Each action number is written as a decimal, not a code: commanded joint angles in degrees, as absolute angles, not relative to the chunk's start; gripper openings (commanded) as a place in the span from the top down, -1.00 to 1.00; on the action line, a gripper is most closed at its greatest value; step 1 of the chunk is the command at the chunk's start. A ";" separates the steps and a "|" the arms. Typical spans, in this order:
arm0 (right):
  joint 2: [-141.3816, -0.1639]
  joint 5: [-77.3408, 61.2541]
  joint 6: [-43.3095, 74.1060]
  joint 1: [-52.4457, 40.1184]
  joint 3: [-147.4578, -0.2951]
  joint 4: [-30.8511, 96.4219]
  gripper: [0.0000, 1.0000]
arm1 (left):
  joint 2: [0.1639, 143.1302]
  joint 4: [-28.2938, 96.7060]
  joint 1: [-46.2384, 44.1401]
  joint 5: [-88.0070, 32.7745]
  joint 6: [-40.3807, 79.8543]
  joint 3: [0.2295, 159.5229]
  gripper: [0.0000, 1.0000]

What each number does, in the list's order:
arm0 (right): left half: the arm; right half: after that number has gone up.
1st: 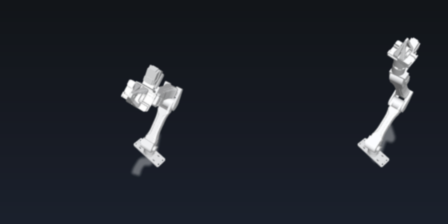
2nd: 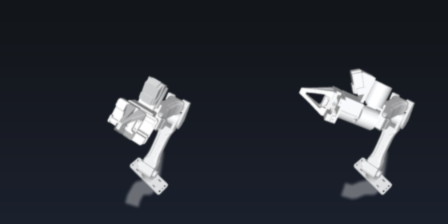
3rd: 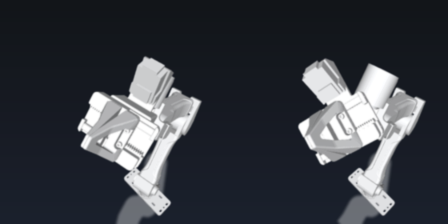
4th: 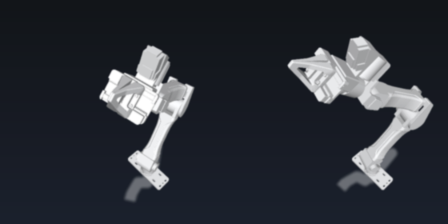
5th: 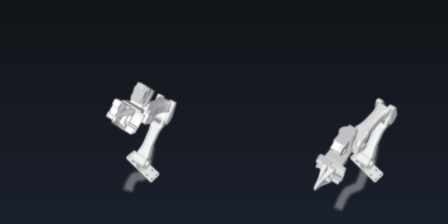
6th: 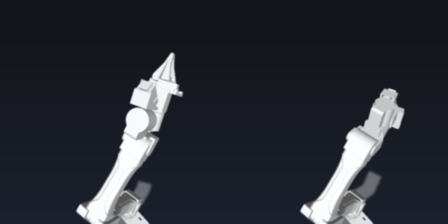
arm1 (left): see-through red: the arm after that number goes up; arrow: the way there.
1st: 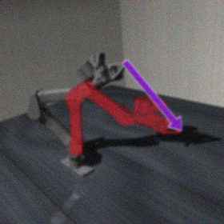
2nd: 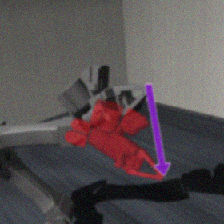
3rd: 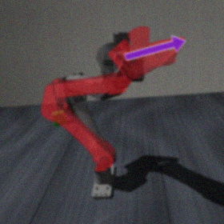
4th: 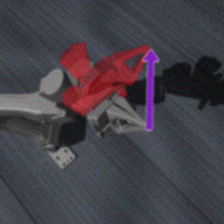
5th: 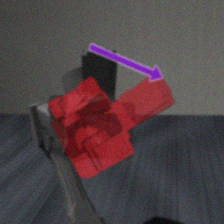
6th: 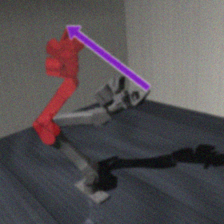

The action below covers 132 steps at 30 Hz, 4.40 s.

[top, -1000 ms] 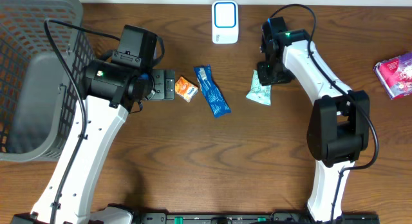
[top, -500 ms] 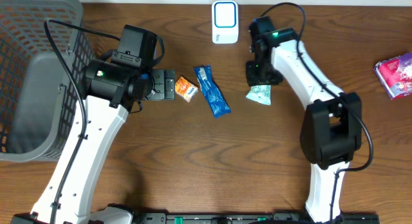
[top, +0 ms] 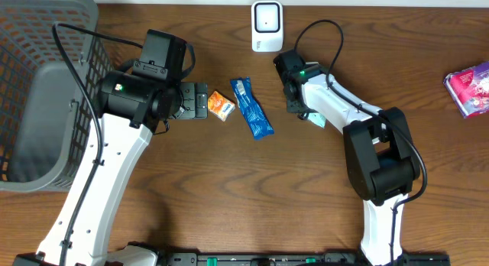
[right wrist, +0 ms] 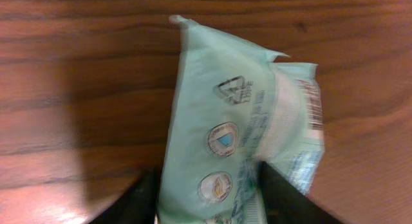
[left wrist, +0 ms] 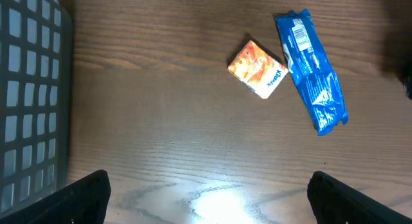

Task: Scan the item barcode
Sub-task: 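Lift the green pack with the right gripper, then carry the green pack right and set it beside the purple pack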

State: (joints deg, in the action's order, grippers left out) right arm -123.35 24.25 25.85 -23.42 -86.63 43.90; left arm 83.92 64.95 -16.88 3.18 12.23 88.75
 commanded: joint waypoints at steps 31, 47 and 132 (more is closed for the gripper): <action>-122.15 -49.25 16.29 4.89 -80.49 36.34 0.89 | 84.20 65.14 -16.67 3.70 12.78 89.06 -0.96; -118.91 -19.99 8.69 4.80 -94.87 55.07 -0.41 | 84.20 65.17 -16.67 3.70 12.78 89.06 -0.96; -131.39 8.27 11.53 22.33 -123.66 59.70 0.75 | 84.20 65.14 -16.67 3.70 12.78 89.06 -0.96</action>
